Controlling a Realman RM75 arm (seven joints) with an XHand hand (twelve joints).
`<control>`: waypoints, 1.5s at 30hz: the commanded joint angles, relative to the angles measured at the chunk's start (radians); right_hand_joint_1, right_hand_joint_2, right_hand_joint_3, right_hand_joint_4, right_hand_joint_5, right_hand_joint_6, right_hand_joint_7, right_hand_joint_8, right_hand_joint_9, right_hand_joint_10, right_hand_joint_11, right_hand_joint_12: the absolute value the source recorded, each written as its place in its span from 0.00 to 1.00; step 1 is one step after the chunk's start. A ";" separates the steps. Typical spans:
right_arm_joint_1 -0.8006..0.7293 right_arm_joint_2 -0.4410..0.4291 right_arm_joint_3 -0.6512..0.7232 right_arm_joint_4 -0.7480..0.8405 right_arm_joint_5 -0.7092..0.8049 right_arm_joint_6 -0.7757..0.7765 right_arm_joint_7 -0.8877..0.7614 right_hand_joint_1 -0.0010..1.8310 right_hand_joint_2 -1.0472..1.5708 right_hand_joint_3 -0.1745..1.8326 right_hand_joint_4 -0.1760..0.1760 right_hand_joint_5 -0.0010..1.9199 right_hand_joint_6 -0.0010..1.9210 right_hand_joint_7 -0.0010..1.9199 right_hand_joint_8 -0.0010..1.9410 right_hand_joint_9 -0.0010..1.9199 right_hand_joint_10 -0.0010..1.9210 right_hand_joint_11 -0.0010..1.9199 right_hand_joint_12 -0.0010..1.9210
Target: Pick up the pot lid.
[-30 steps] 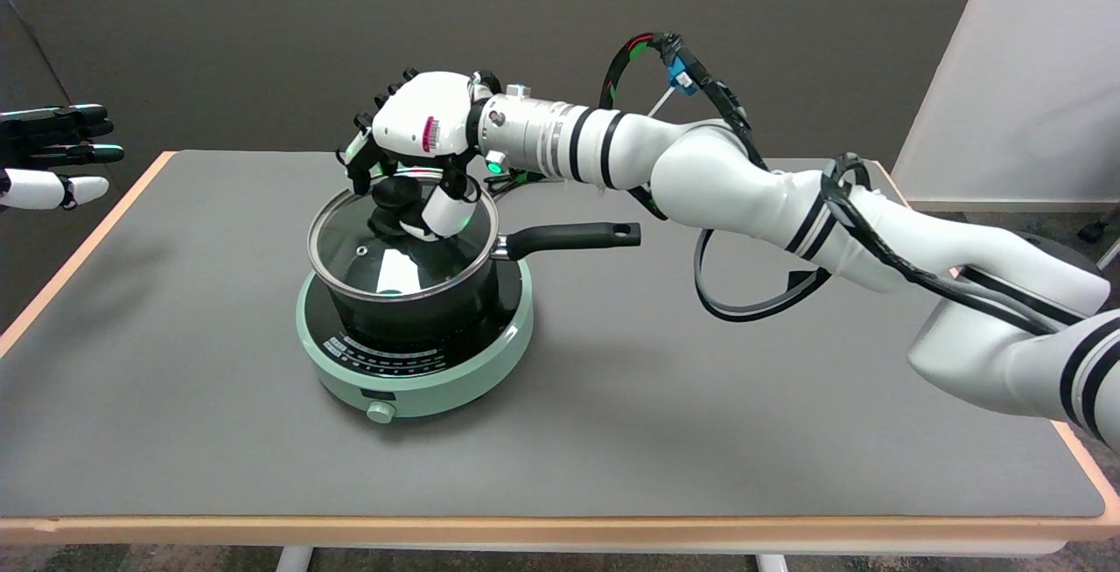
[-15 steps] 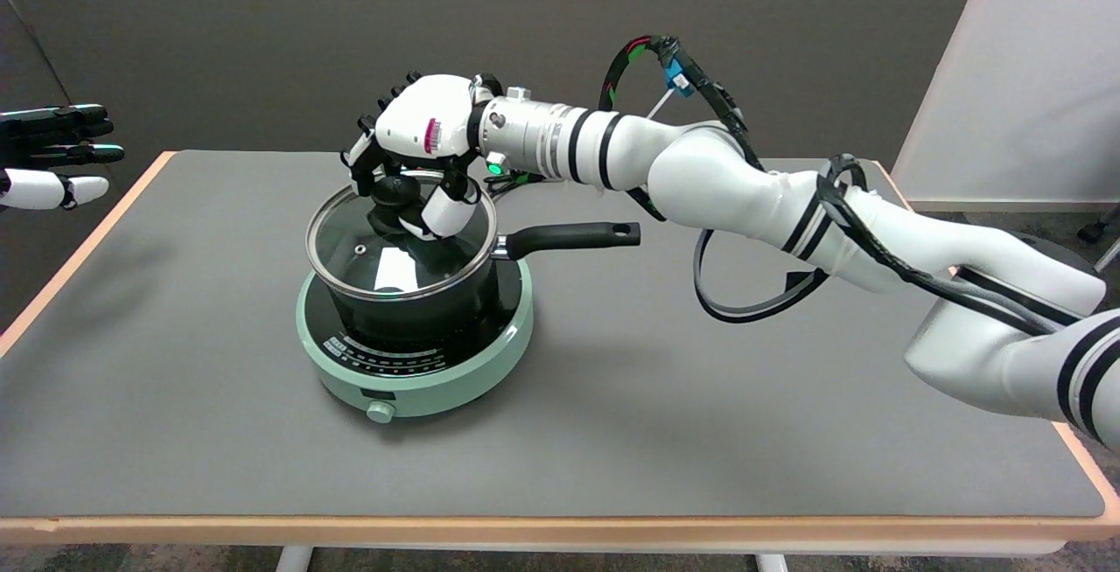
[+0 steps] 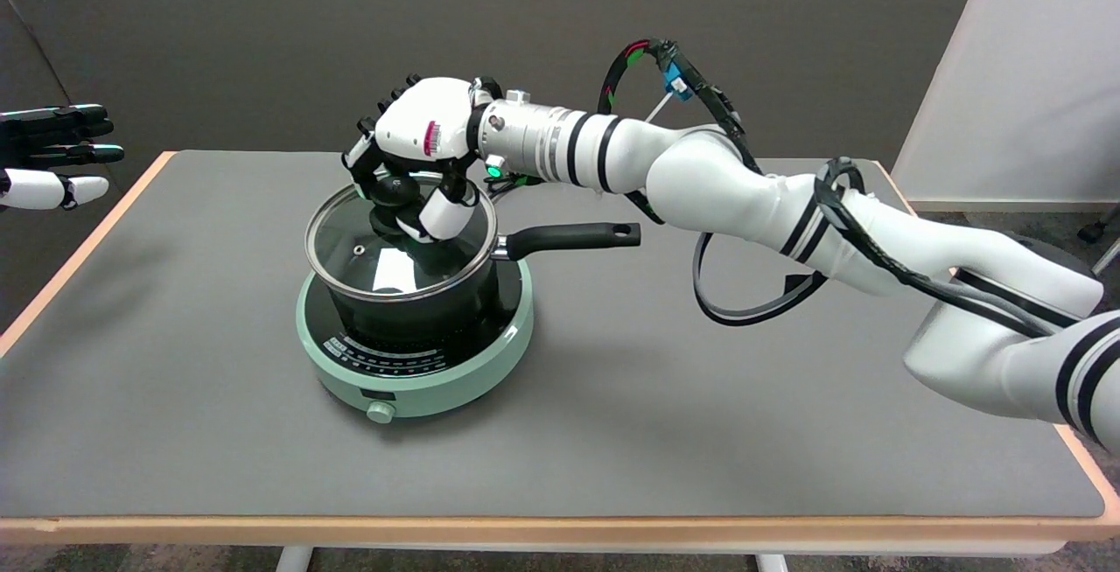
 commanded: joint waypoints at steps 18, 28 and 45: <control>0.038 0.003 -0.120 0.114 0.014 0.015 -0.013 0.65 0.79 0.27 0.44 0.39 0.69 0.48 0.65 0.44 0.87 0.36 0.56; -0.006 0.019 0.019 0.020 -0.001 0.027 0.003 0.65 0.79 0.26 0.41 0.38 0.69 0.48 0.65 0.44 0.88 0.36 0.56; 0.011 0.059 0.057 0.048 0.000 0.027 0.006 0.65 0.79 0.28 0.42 0.39 0.70 0.49 0.65 0.44 0.91 0.36 0.57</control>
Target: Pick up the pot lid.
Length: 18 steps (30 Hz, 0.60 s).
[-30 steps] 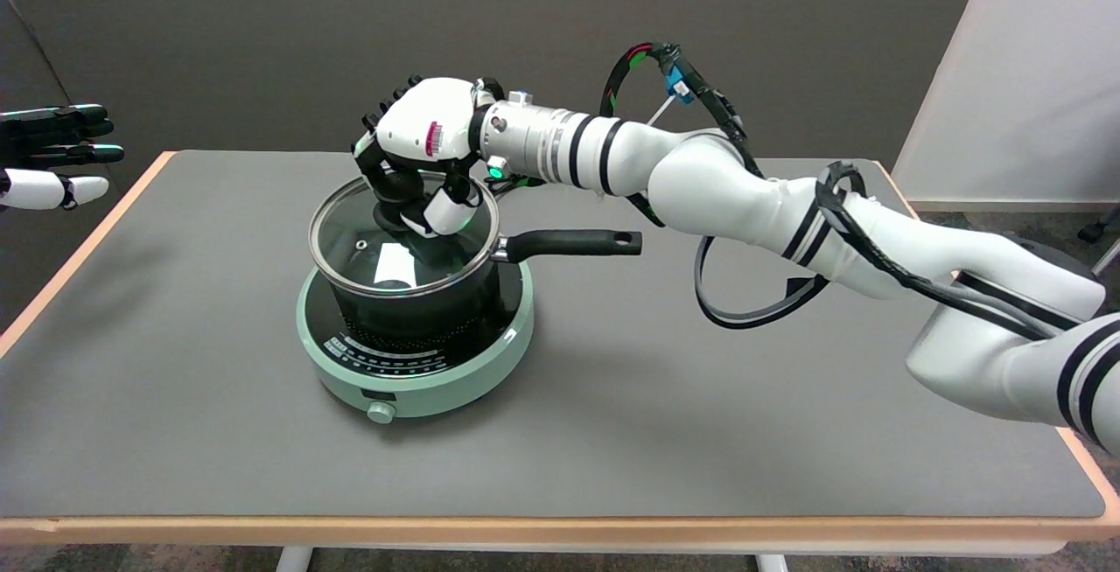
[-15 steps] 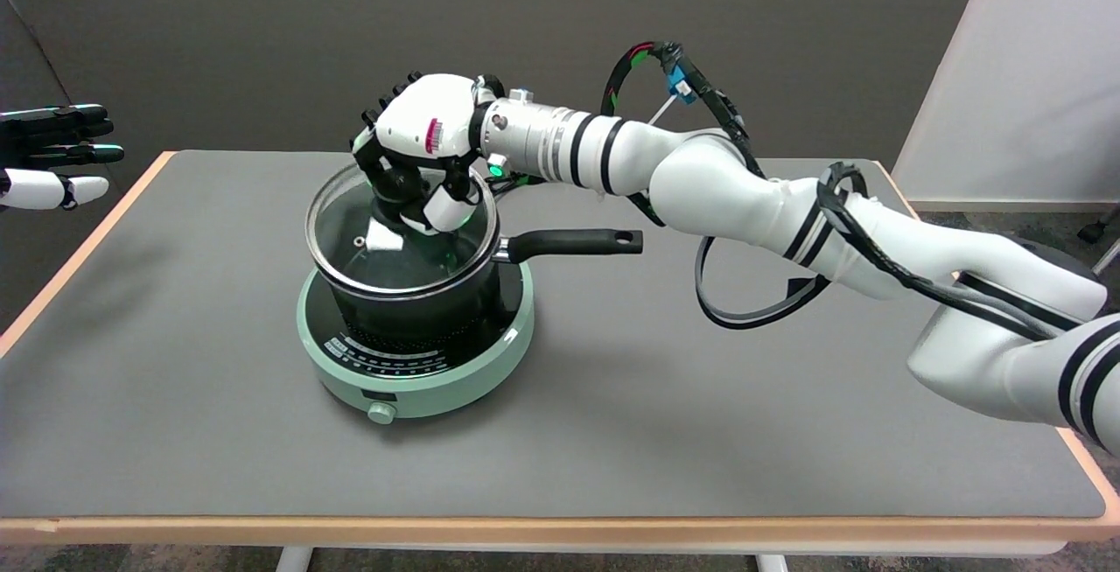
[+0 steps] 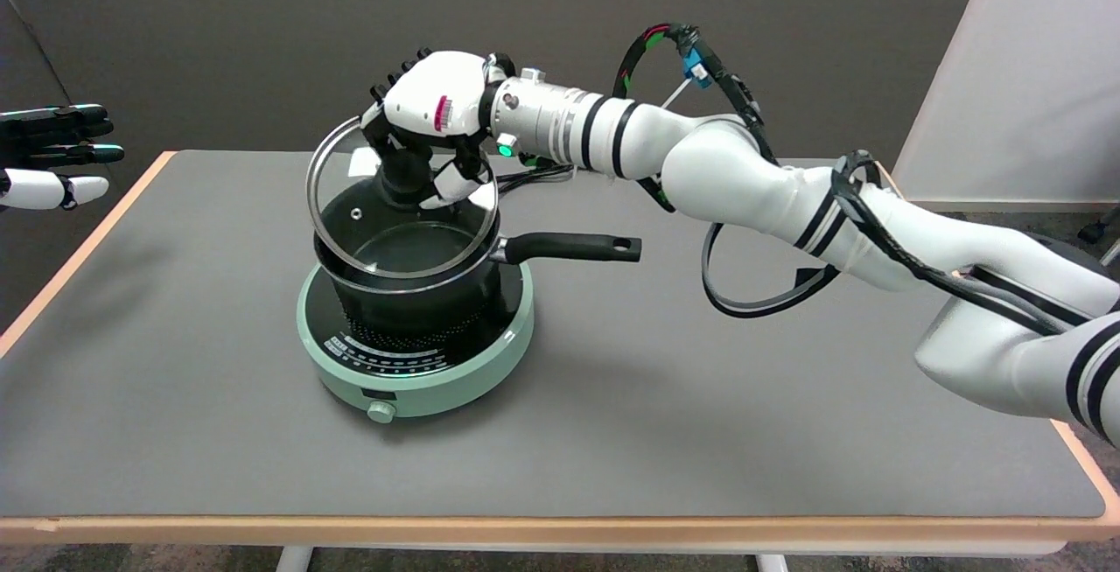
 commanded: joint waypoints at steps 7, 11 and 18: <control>-0.009 0.038 0.086 0.011 0.001 -0.001 0.003 0.65 0.79 0.28 0.42 0.39 0.70 0.49 0.65 0.44 0.91 0.36 0.57; -0.020 0.046 0.126 0.008 0.003 -0.001 0.003 0.65 0.78 0.28 0.42 0.39 0.70 0.49 0.65 0.44 0.91 0.36 0.57; -0.031 0.066 0.195 0.019 0.003 -0.001 0.003 0.65 0.78 0.29 0.43 0.39 0.70 0.49 0.65 0.45 0.92 0.36 0.57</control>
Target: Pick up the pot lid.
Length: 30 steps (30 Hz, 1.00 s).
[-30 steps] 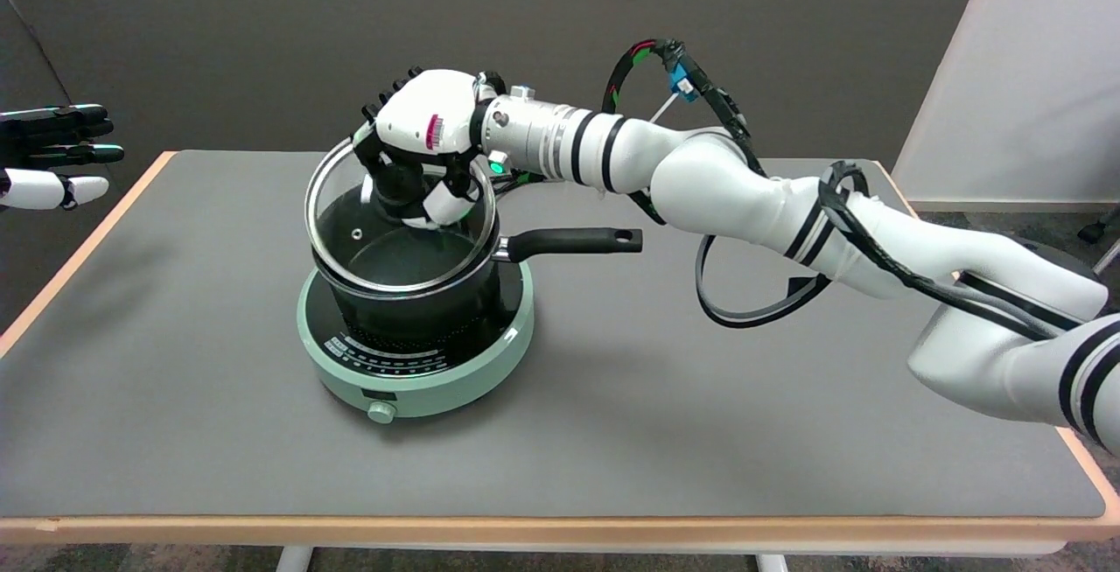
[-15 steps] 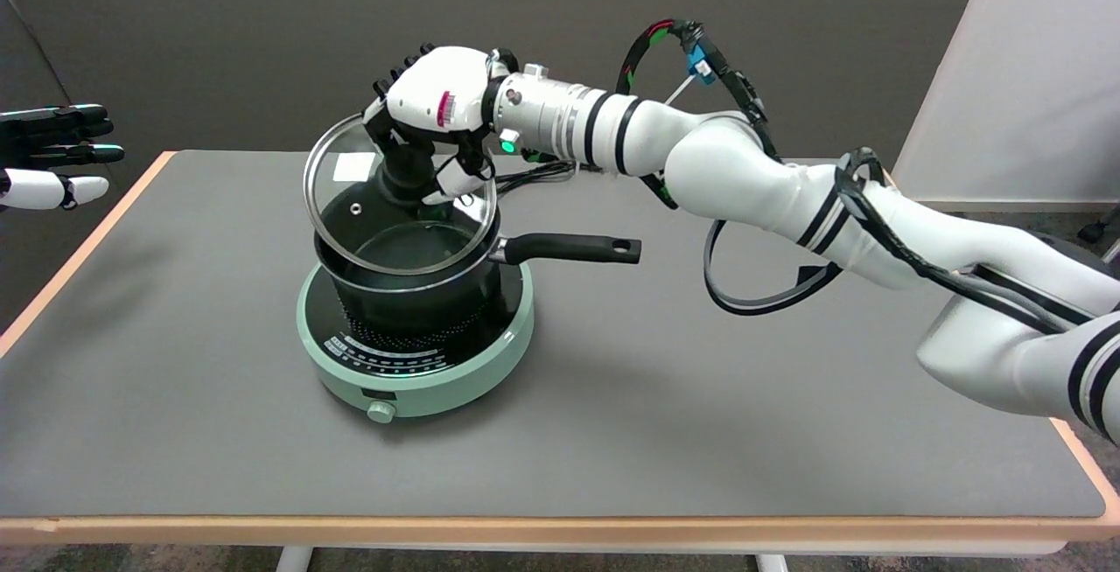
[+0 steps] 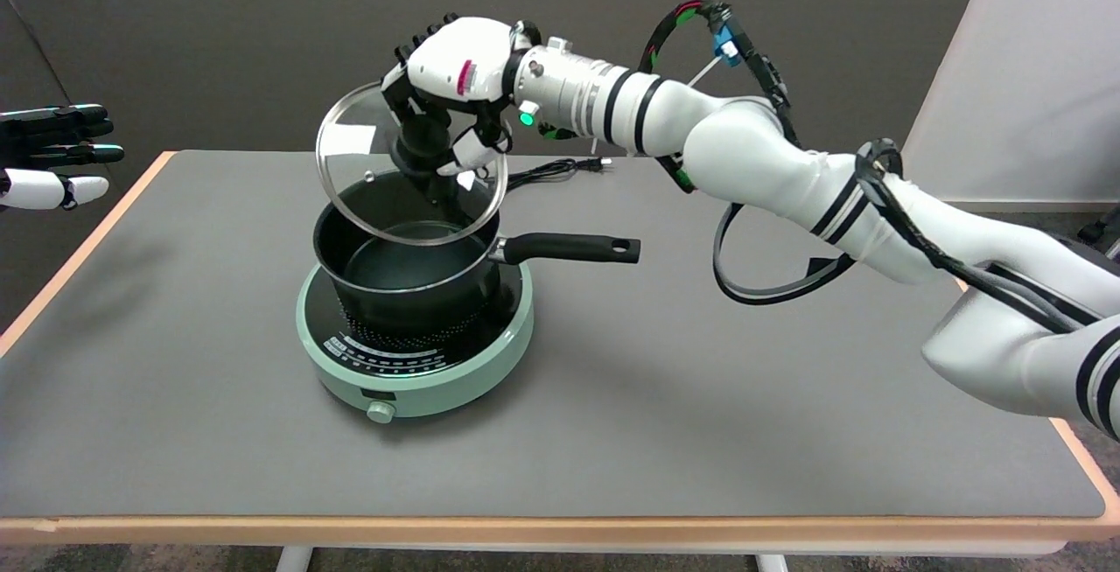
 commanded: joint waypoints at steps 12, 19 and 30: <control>-0.029 0.123 0.216 0.042 0.002 0.000 -0.001 0.65 0.78 0.29 0.45 0.39 0.69 0.49 0.64 0.45 0.93 0.36 0.57; -0.062 0.212 0.282 0.077 -0.005 0.000 0.001 0.65 0.78 0.29 0.45 0.39 0.69 0.49 0.64 0.45 0.93 0.36 0.57; -0.274 0.384 0.505 0.167 0.001 0.000 0.001 0.65 0.78 0.29 0.46 0.39 0.69 0.49 0.64 0.46 0.93 0.36 0.58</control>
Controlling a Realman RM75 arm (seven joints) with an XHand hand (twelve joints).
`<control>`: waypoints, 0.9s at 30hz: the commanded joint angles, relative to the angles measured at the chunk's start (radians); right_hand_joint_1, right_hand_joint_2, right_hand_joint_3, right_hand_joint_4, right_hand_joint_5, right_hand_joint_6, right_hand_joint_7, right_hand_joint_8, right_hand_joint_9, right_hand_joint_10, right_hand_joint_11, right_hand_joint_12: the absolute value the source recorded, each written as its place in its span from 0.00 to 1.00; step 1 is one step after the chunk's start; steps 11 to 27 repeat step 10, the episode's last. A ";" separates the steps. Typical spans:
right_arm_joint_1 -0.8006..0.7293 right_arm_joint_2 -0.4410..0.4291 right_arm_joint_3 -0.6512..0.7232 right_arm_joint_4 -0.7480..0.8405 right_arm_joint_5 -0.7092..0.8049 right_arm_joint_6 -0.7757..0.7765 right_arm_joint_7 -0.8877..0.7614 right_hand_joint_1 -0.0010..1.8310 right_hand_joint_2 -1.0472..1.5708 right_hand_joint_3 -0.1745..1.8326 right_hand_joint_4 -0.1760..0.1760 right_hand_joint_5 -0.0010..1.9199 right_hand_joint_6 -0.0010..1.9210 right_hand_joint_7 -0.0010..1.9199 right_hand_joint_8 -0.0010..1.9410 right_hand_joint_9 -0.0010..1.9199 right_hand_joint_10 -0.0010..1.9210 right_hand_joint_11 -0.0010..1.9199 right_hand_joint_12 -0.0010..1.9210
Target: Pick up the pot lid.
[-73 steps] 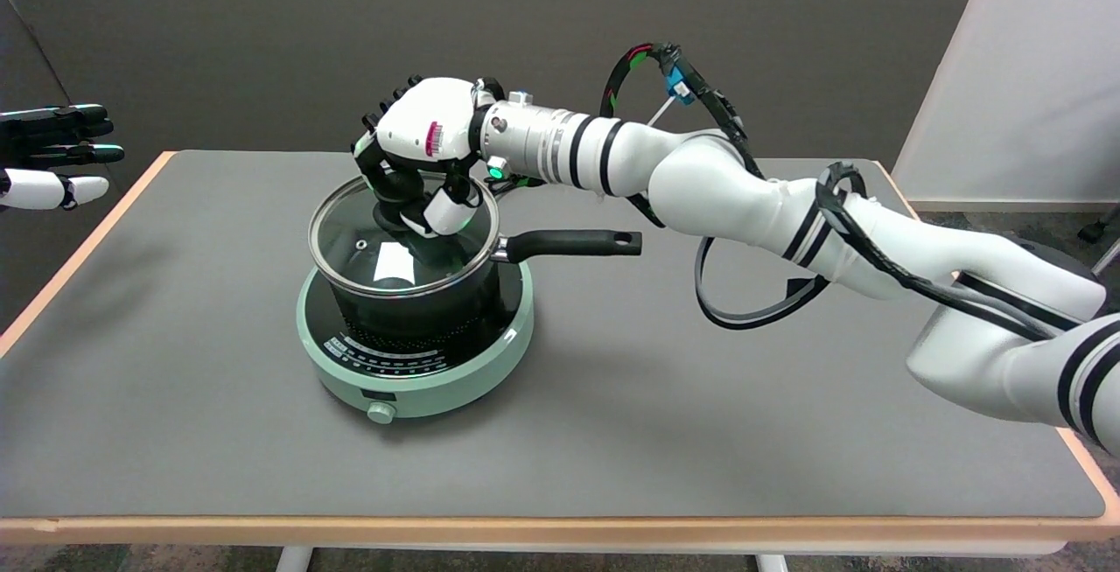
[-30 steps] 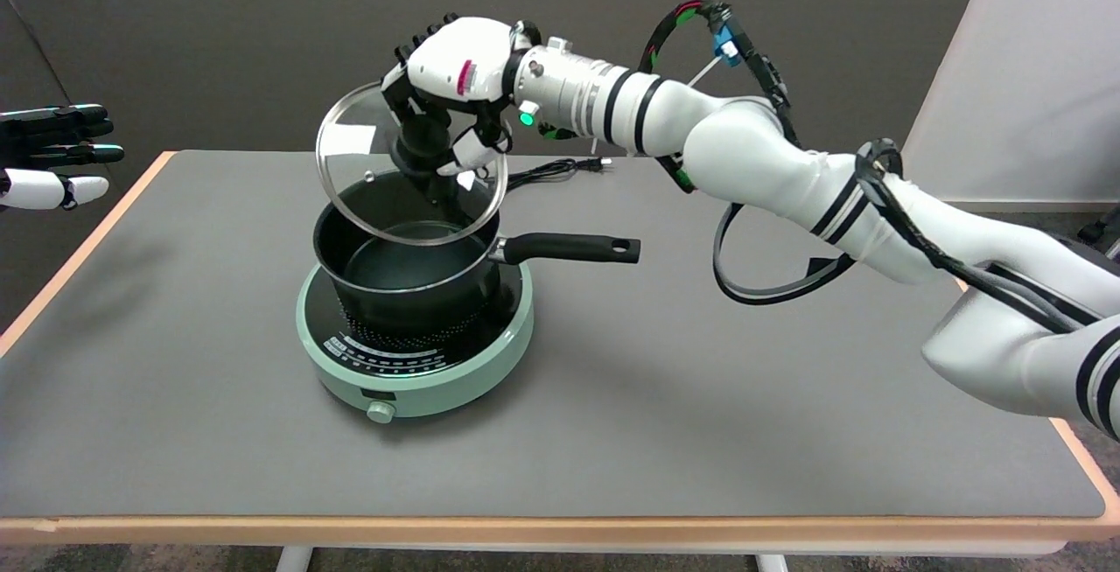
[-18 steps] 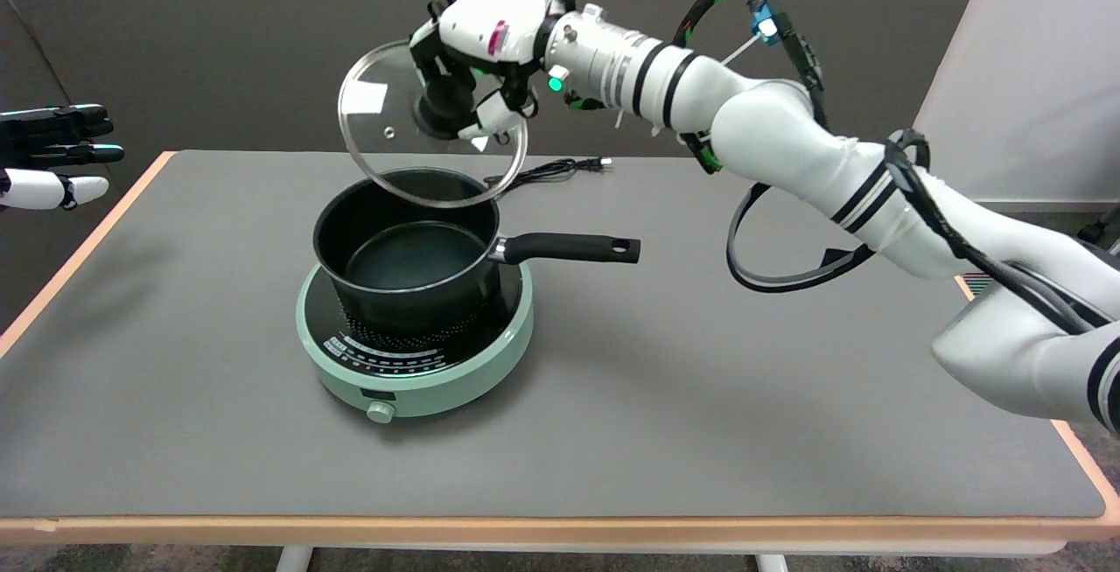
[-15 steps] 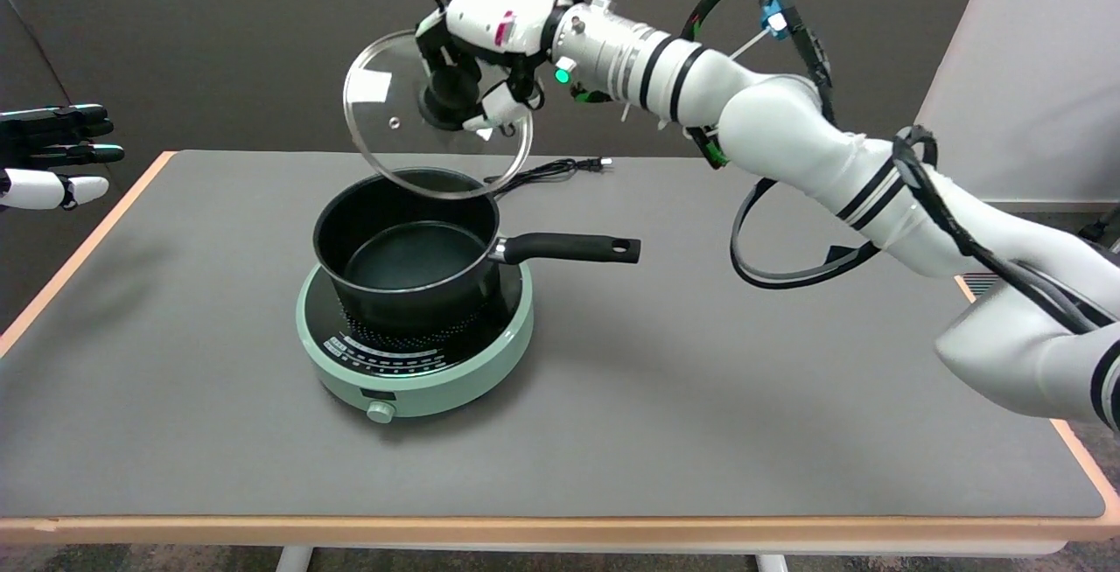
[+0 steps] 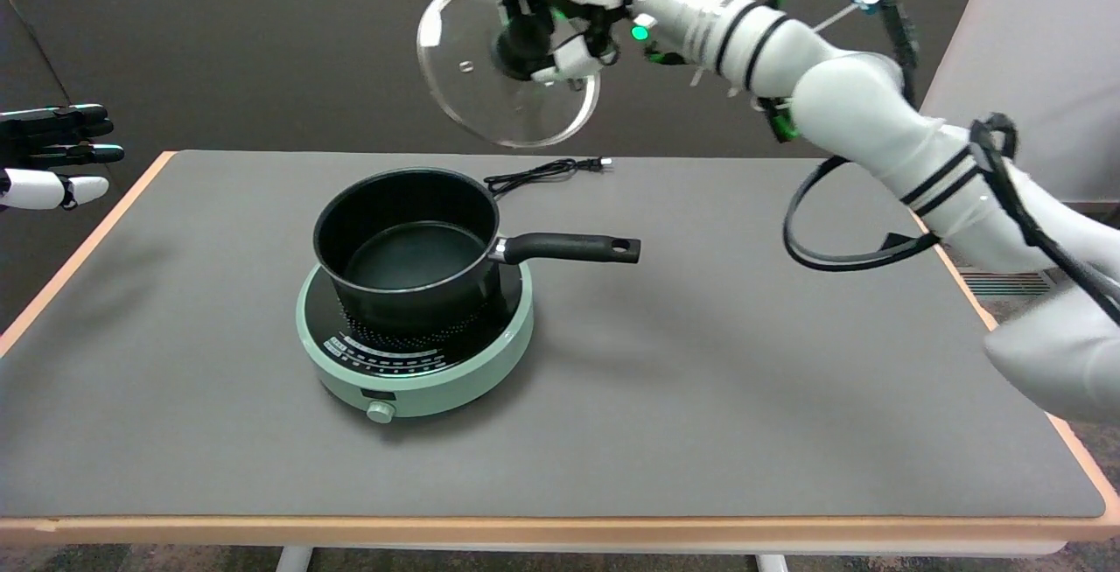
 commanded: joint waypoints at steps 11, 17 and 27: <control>-0.461 0.339 0.409 0.229 0.014 -0.010 -0.007 0.65 0.78 0.30 0.46 0.39 0.70 0.49 0.64 0.45 0.92 0.34 0.60; -0.461 0.339 0.409 0.229 0.014 -0.010 -0.007 0.65 0.78 0.30 0.46 0.39 0.70 0.49 0.64 0.45 0.92 0.34 0.60; -0.461 0.339 0.409 0.229 0.014 -0.010 -0.007 0.65 0.78 0.30 0.46 0.39 0.70 0.49 0.64 0.45 0.92 0.34 0.60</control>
